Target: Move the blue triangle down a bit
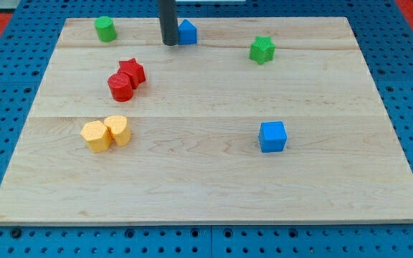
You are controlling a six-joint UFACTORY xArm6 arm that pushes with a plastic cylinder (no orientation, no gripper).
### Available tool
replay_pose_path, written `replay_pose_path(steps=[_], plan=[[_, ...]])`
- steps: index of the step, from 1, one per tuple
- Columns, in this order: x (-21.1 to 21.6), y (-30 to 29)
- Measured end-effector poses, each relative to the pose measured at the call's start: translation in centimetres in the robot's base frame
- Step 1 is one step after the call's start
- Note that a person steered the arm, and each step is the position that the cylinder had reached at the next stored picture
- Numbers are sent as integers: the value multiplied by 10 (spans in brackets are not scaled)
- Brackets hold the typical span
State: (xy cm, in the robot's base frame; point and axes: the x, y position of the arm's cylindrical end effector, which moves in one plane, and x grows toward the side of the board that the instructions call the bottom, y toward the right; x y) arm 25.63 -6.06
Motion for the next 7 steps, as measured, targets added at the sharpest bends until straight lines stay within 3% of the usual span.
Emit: replay_pose_path(steps=[1,2,3,4,7], plan=[[-17,24],[-20,10],[-21,-30],[-57,-65],[-63,9]])
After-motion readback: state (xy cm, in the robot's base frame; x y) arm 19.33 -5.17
